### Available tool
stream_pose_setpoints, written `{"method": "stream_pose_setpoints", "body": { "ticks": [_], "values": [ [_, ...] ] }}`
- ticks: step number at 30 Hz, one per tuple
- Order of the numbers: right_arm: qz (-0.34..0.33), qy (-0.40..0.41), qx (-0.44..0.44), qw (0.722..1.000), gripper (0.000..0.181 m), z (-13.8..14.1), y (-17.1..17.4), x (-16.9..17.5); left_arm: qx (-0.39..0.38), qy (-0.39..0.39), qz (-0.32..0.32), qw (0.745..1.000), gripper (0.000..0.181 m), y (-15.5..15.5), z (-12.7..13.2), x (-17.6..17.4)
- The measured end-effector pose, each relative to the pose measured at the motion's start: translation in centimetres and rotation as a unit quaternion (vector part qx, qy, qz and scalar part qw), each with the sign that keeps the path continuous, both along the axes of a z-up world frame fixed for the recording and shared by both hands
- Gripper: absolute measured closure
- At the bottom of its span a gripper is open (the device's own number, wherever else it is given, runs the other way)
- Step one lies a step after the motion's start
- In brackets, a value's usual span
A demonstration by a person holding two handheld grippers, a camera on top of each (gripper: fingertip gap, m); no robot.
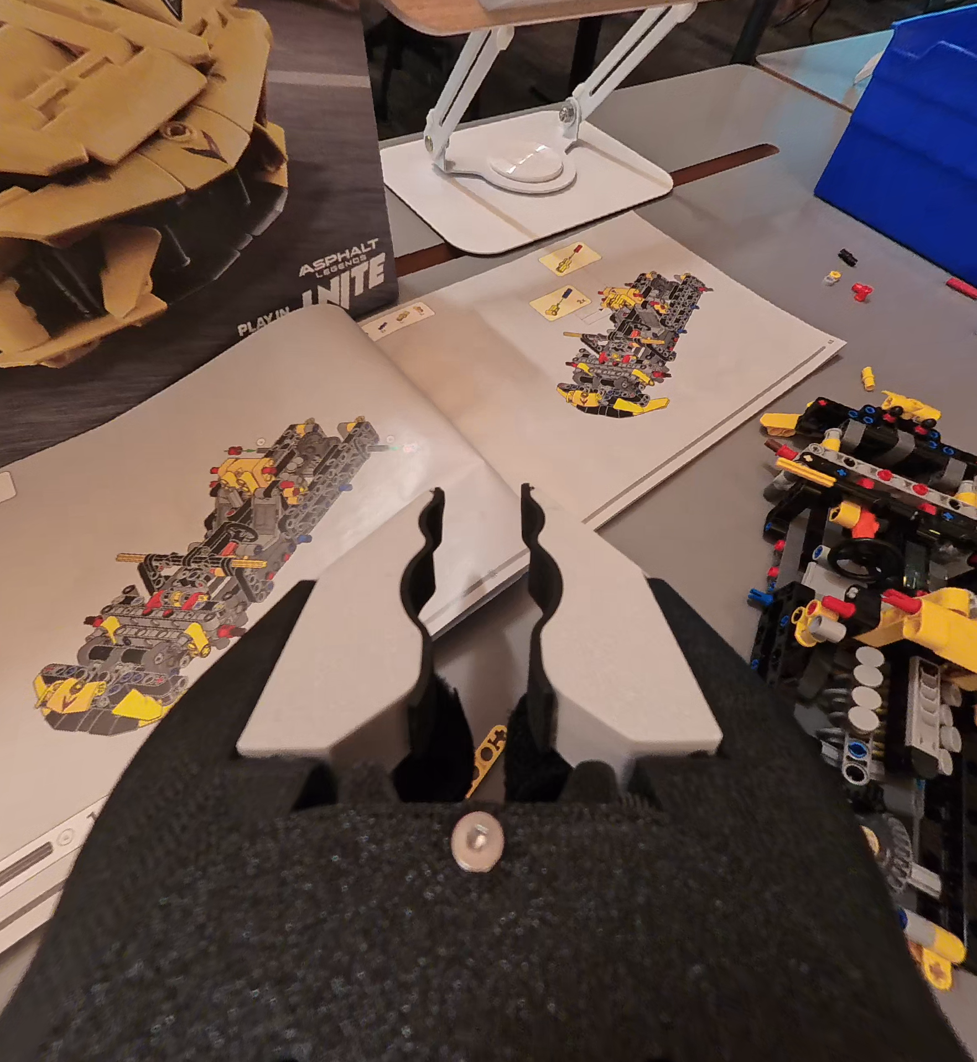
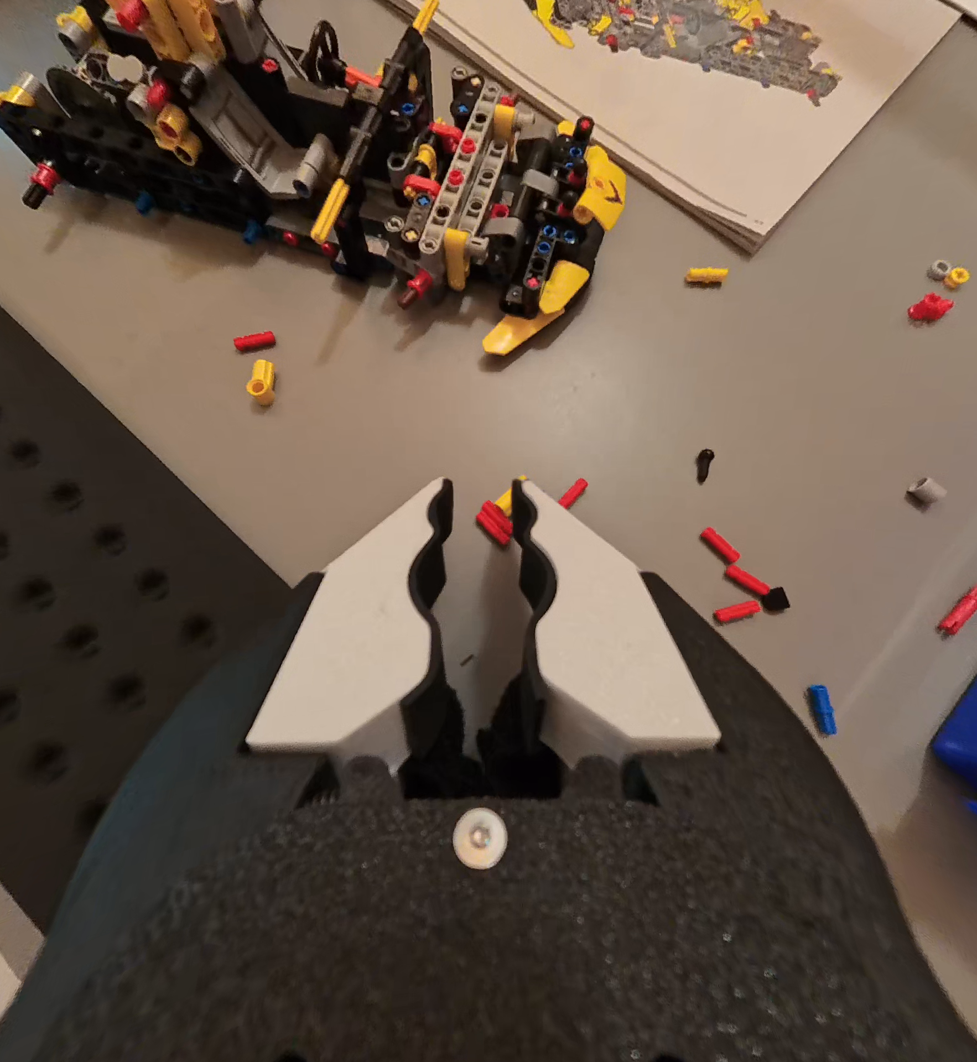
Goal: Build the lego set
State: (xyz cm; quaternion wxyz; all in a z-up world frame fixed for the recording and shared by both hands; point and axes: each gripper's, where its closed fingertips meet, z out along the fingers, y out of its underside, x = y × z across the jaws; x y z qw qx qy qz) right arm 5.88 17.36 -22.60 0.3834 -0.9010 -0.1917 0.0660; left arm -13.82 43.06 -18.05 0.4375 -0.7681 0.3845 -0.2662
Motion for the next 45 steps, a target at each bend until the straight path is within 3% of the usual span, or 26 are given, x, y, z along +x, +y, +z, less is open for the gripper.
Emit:
{"method": "stream_pose_setpoints", "body": {
  "ticks": [6,11,16,27,33,38,45],
  "values": [
    [-0.001,0.003,0.007,1.000,0.164,-0.1,0.1,-0.8,0.005,0.006,-0.003,1.000,0.154,-0.1,0.0,0.1],
    [-0.034,-0.029,0.086,0.995,0.167,1.6,1.1,-0.2,0.004,0.010,-0.004,1.000,0.154,-0.2,-0.2,0.2],
    [-0.062,-0.059,0.110,0.990,0.168,1.6,1.2,0.9,0.002,0.012,-0.006,1.000,0.154,-0.3,-0.4,0.3],
    [-0.063,-0.007,0.083,0.995,0.168,1.0,1.1,1.0,0.006,0.013,-0.008,1.000,0.154,-0.4,-0.2,0.3],
    [-0.065,-0.022,0.075,0.995,0.168,0.7,1.1,1.0,0.005,0.015,-0.010,1.000,0.154,-0.5,-0.2,0.4],
    [-0.136,-0.034,0.059,0.988,0.172,1.2,0.3,1.9,0.006,0.017,-0.008,1.000,0.154,-0.5,-0.3,0.3],
    [-0.125,-0.061,0.005,0.990,0.171,-0.4,0.2,1.2,0.001,0.021,-0.014,1.000,0.154,-0.7,-0.6,0.6]
  ]
}}
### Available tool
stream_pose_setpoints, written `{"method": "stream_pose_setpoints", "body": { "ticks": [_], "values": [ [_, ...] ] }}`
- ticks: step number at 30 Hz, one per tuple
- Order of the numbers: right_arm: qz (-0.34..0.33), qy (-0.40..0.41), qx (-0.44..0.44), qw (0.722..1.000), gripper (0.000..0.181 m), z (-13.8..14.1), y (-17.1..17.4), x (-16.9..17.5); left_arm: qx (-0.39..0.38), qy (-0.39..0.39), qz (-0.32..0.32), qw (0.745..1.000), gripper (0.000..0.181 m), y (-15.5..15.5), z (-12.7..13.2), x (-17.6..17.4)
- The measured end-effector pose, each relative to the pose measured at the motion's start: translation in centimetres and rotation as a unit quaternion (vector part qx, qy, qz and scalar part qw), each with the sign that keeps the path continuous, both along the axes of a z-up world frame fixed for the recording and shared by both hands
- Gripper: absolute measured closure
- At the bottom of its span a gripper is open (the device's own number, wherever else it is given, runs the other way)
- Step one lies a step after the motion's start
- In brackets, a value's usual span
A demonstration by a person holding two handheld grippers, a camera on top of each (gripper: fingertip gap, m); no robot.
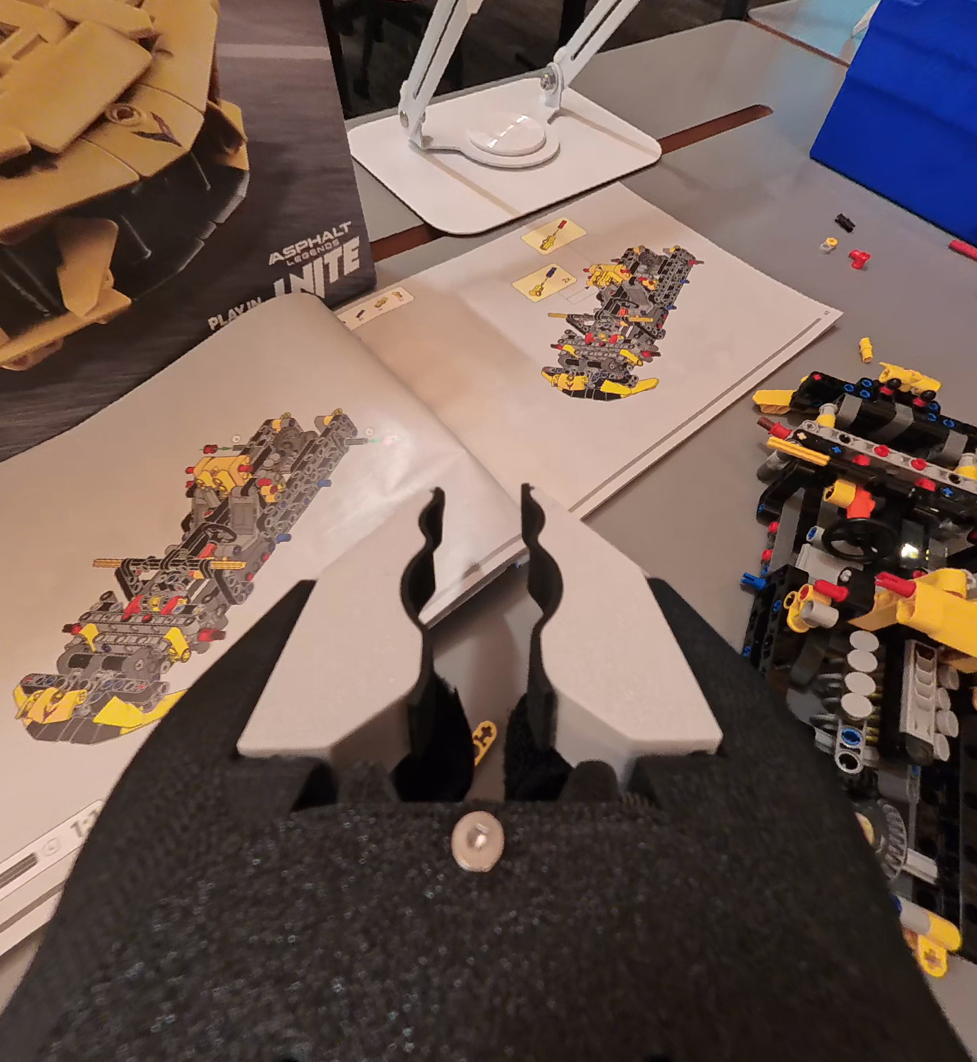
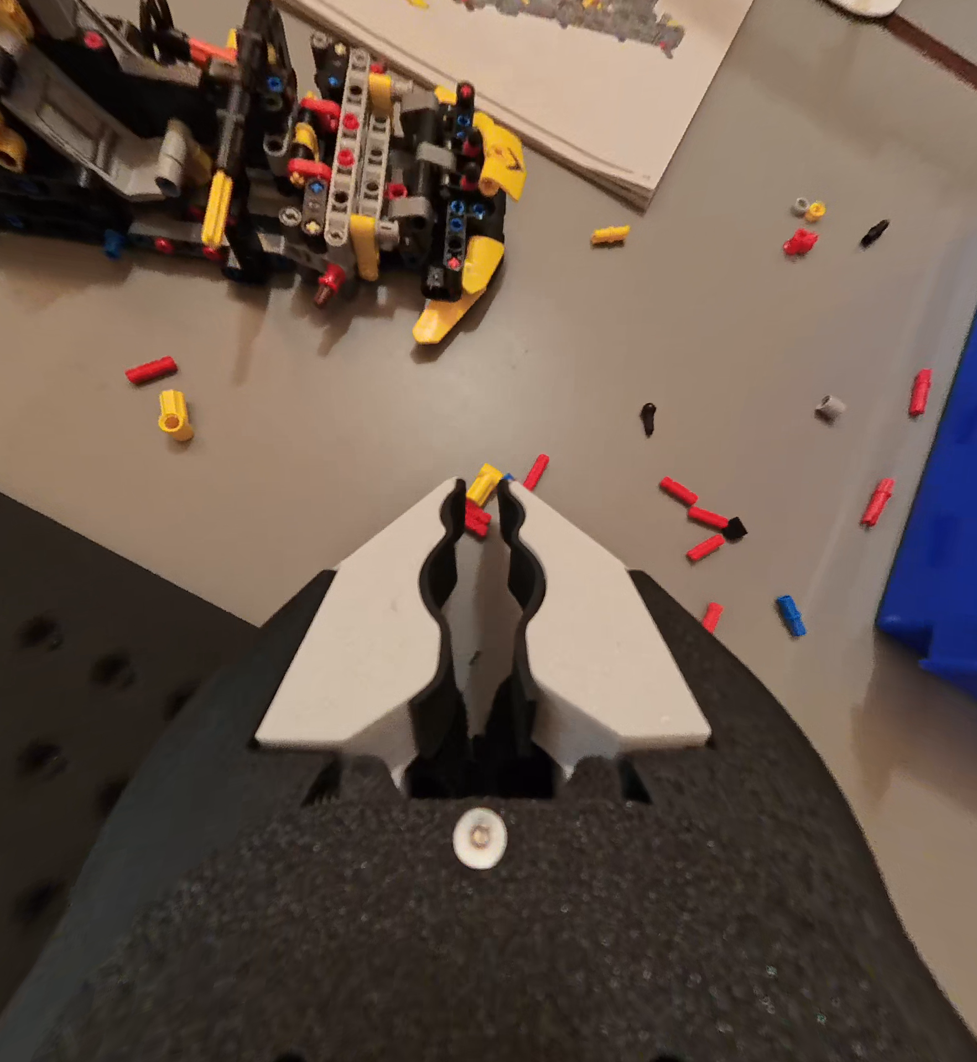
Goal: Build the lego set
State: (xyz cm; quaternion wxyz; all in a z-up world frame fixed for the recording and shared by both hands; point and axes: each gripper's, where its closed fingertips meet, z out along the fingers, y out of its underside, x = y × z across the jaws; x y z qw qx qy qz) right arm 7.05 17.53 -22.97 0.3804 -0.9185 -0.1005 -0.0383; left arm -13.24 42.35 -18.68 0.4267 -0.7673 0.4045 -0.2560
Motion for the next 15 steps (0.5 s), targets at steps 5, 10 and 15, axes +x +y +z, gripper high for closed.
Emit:
{"method": "stream_pose_setpoints", "body": {
  "ticks": [5,10,15],
  "values": [
    [-0.004,0.020,-0.036,0.999,0.171,-0.9,0.1,0.0,0.005,0.007,0.000,1.000,0.154,0.0,-0.1,-0.1],
    [-0.006,0.048,-0.058,0.997,0.174,-1.4,0.1,-0.2,0.003,0.005,0.001,1.000,0.154,0.1,-0.1,-0.1],
    [0.009,0.040,-0.028,0.999,0.175,-0.6,0.4,-0.7,0.004,0.008,-0.001,1.000,0.154,0.0,-0.2,0.0]
  ]
}}
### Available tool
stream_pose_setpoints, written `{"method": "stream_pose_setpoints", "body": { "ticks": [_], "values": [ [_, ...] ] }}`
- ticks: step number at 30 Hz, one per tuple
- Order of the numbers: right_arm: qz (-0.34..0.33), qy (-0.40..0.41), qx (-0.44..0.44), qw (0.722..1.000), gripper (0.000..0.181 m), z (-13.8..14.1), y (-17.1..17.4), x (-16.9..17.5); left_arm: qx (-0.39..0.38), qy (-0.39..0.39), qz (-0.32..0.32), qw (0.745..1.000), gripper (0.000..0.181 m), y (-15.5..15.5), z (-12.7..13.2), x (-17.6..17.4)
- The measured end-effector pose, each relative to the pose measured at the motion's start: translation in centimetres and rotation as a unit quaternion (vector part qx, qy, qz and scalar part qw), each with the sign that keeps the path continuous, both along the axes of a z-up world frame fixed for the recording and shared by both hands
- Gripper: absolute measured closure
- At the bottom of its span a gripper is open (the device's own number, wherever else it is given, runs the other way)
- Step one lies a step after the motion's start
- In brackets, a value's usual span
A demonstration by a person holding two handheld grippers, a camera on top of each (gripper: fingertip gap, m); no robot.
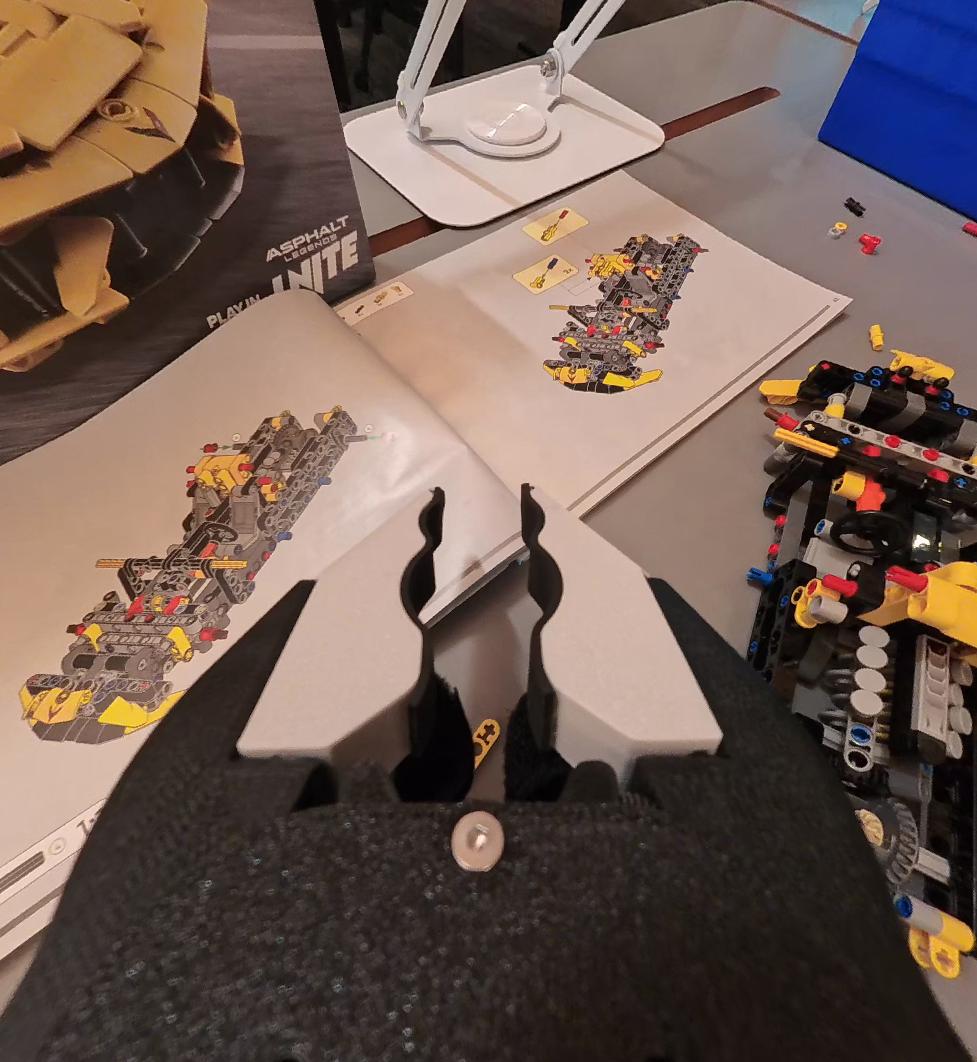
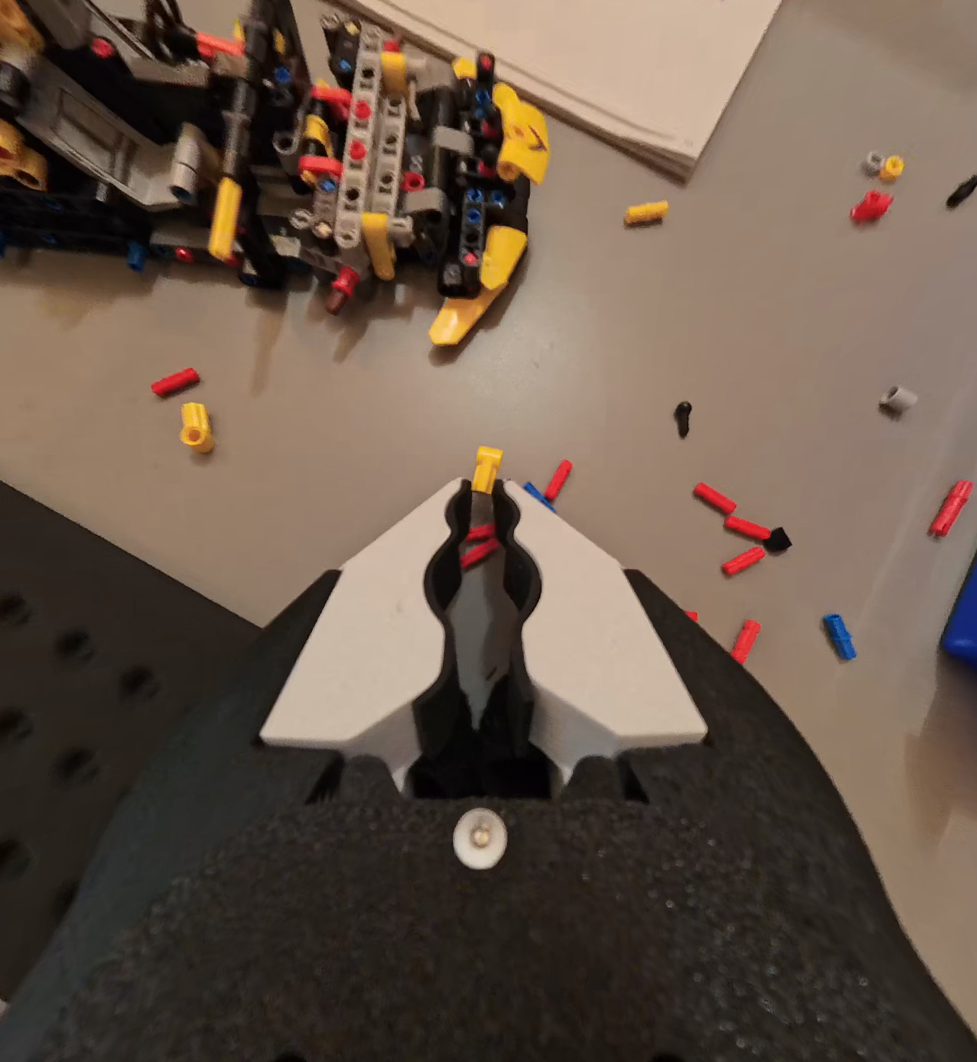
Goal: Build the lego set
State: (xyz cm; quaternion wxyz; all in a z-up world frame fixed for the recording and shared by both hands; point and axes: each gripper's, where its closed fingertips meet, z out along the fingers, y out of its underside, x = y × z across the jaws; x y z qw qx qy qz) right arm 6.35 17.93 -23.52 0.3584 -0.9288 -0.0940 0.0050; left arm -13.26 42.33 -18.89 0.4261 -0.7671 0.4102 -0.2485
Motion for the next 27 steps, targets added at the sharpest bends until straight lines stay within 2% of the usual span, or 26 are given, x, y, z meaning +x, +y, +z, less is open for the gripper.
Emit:
{"method": "stream_pose_setpoints", "body": {
  "ticks": [4,8,11,14,27],
  "values": [
    [0.035,0.004,0.020,0.999,0.175,0.5,0.2,-1.7,-0.001,0.000,0.000,1.000,0.154,0.0,0.0,0.0],
    [0.173,0.039,0.036,0.983,0.174,1.3,-0.4,-7.6,-0.001,0.000,0.001,1.000,0.154,0.1,0.0,-0.1],
    [0.235,0.042,0.022,0.971,0.174,1.1,-1.1,-10.5,0.001,0.001,0.002,1.000,0.154,0.1,0.0,-0.1],
    [0.244,0.028,0.007,0.969,0.174,0.5,-1.1,-10.9,0.002,-0.002,0.003,1.000,0.154,0.1,0.2,-0.2],
    [0.177,0.038,-0.006,0.983,0.174,0.2,0.1,-9.3,0.005,-0.001,0.000,1.000,0.154,0.0,0.3,-0.1]
  ]
}}
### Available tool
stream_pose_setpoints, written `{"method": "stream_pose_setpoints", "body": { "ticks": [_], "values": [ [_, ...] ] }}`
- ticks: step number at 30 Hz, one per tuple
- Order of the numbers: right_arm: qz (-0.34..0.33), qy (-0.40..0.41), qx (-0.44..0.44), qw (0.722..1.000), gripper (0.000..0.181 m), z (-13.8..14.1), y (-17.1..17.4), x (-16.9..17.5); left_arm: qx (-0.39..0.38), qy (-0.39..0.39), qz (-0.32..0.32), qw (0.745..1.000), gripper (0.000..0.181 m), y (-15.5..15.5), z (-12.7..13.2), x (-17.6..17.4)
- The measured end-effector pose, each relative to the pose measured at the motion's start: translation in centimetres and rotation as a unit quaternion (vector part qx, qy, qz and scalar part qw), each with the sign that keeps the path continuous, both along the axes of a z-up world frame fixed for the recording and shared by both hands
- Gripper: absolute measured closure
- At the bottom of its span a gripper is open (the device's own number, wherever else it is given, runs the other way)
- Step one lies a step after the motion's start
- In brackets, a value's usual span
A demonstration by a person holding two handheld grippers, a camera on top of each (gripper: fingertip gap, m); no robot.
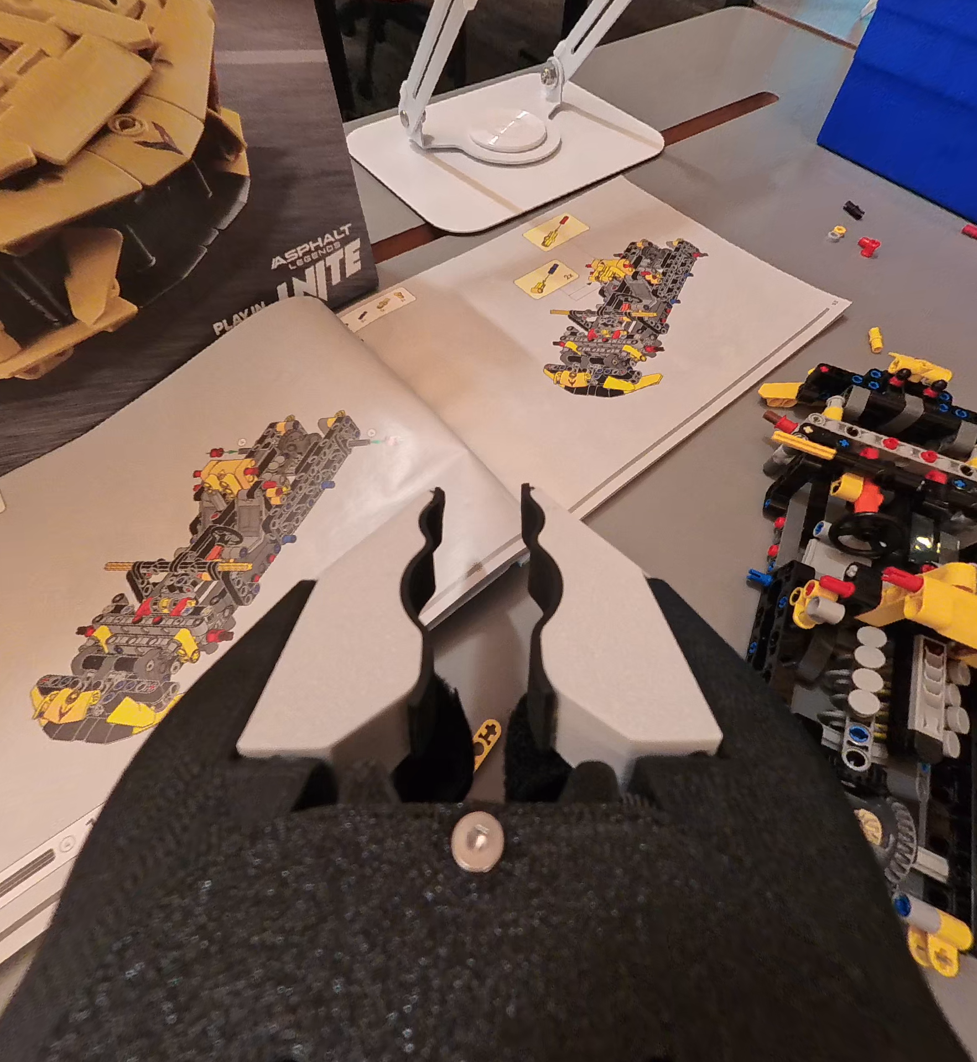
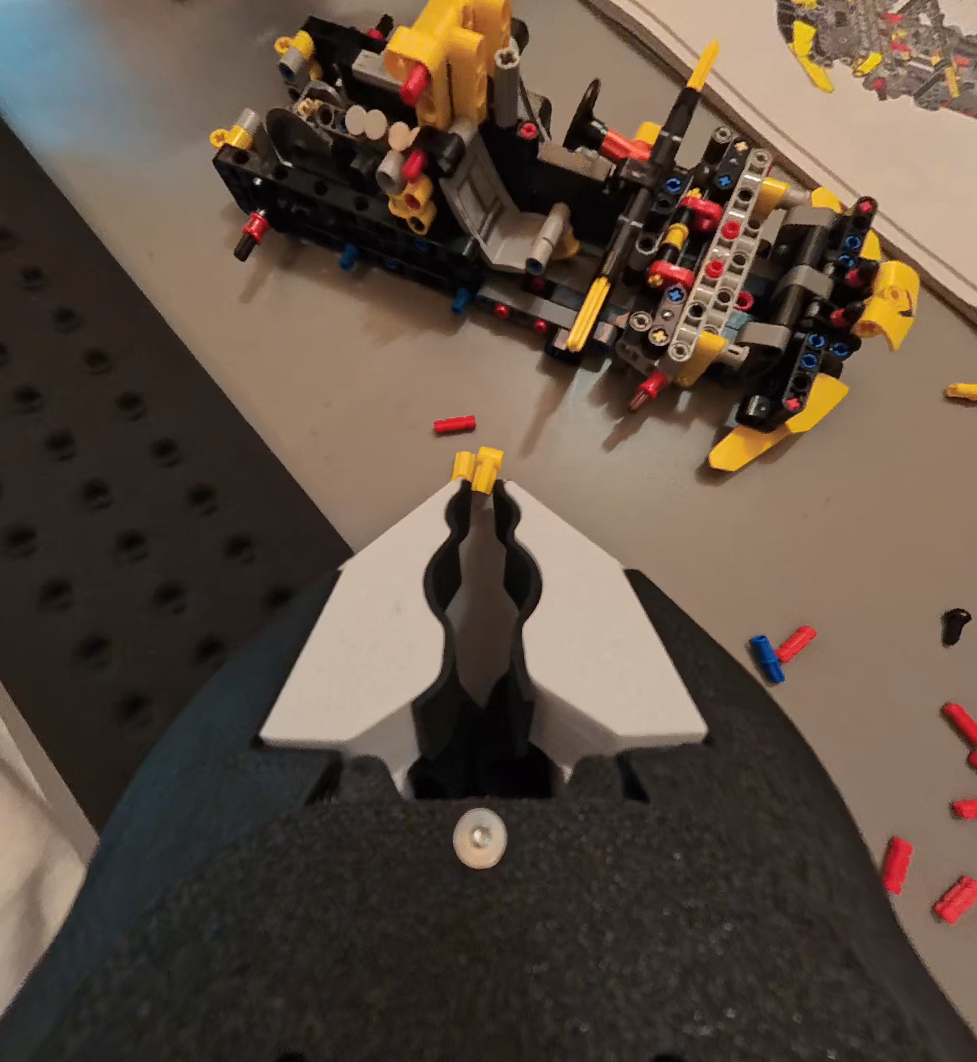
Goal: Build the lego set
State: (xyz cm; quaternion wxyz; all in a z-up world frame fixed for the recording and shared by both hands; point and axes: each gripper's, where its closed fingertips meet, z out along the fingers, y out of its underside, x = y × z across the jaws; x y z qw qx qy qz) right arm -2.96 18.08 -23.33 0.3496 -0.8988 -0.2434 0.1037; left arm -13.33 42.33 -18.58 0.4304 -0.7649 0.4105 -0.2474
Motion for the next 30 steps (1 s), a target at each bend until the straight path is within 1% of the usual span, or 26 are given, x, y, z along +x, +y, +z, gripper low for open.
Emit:
{"method": "stream_pose_setpoints", "body": {
  "ticks": [4,11,13,15,16,18,19,21,23,27,30],
  "values": [
    [-0.014,0.011,-0.002,1.000,0.174,0.1,0.0,0.6,0.001,-0.001,0.002,1.000,0.154,0.1,0.1,-0.1],
    [-0.016,0.005,-0.038,0.999,0.173,-0.8,-0.1,1.0,0.002,0.003,-0.001,1.000,0.154,0.0,-0.1,0.0],
    [-0.017,0.011,-0.035,0.999,0.170,-0.6,0.0,1.2,0.002,0.004,-0.001,1.000,0.154,0.0,-0.1,0.0],
    [-0.033,0.025,-0.008,0.999,0.169,0.2,0.0,2.4,0.002,0.005,-0.001,1.000,0.154,0.0,-0.1,0.0],
    [-0.044,0.024,0.011,0.999,0.169,0.8,0.1,3.6,0.002,0.004,0.000,1.000,0.154,0.1,-0.1,-0.1],
    [-0.090,0.001,0.045,0.995,0.170,1.7,0.3,7.3,0.001,0.001,0.000,1.000,0.154,0.1,0.0,-0.1],
    [-0.111,-0.006,0.045,0.993,0.169,1.8,0.2,8.9,0.000,0.000,-0.001,1.000,0.154,0.0,0.0,0.0],
    [-0.134,0.001,0.018,0.991,0.163,1.4,-0.1,10.7,0.001,0.003,-0.004,1.000,0.154,-0.1,0.0,0.1],
    [-0.133,0.006,0.007,0.991,0.161,0.9,-0.3,11.0,0.005,0.009,-0.005,1.000,0.154,-0.1,-0.2,0.1],
    [-0.134,-0.032,0.000,0.990,0.167,-0.3,-0.4,11.7,0.005,0.012,-0.002,1.000,0.154,0.0,-0.4,0.0],
    [-0.127,-0.024,-0.012,0.992,0.168,-1.0,-0.4,11.4,-0.001,0.007,0.000,1.000,0.154,0.1,-0.4,-0.1]
  ]
}}
